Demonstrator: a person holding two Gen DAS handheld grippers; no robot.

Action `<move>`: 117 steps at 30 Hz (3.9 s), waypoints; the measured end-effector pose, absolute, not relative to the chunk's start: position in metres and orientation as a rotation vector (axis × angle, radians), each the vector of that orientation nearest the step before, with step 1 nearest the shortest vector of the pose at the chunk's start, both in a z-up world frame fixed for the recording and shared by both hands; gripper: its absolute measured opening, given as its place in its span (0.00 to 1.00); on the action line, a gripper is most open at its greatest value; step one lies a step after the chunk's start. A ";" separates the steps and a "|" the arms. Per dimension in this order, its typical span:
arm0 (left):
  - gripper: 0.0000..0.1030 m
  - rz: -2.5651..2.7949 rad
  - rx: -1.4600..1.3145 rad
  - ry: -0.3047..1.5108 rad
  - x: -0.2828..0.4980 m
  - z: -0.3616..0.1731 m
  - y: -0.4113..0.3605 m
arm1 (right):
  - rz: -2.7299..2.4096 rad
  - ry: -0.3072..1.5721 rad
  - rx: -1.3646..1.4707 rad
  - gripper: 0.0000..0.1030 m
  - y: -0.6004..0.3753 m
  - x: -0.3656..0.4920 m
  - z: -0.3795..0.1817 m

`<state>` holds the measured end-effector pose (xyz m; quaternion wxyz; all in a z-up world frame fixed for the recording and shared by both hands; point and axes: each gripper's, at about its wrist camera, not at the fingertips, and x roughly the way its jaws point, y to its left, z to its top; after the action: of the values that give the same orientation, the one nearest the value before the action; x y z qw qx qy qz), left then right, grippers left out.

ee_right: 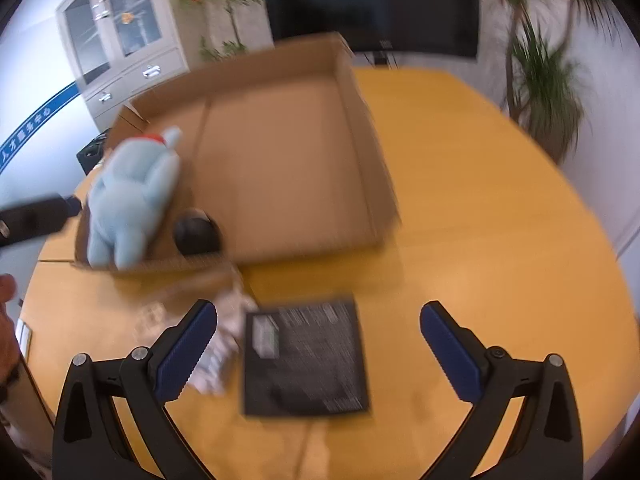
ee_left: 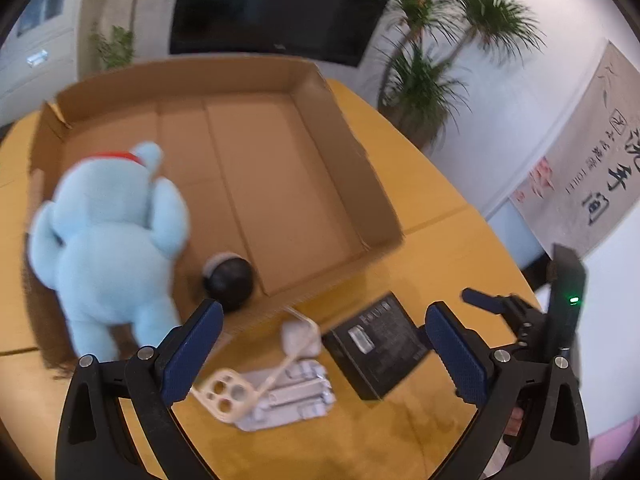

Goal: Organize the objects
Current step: 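Move both tools toward the black UGREEN box on the table, then close the left gripper on the black UGREEN box edge and lift it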

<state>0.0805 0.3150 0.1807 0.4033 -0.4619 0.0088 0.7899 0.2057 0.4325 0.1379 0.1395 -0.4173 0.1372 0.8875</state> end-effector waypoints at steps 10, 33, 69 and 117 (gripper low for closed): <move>0.99 1.773 -1.594 -0.114 0.101 0.106 0.363 | 2.579 0.664 -1.276 0.97 0.464 0.255 0.092; 0.85 1.618 -1.618 -0.096 0.130 0.079 0.390 | 2.637 0.781 -1.410 0.55 0.464 0.245 0.062; 0.91 1.624 -1.645 0.069 0.140 0.058 0.397 | 2.696 0.376 -1.422 0.98 0.411 0.227 0.060; 0.84 1.626 -1.535 0.245 0.150 0.064 0.393 | 2.710 0.133 -1.196 0.85 0.408 0.209 0.060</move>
<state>0.1499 0.3933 0.0640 0.4315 -0.6155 0.0981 0.6522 0.2093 0.4077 0.0604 0.0883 -0.4018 0.0446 0.9104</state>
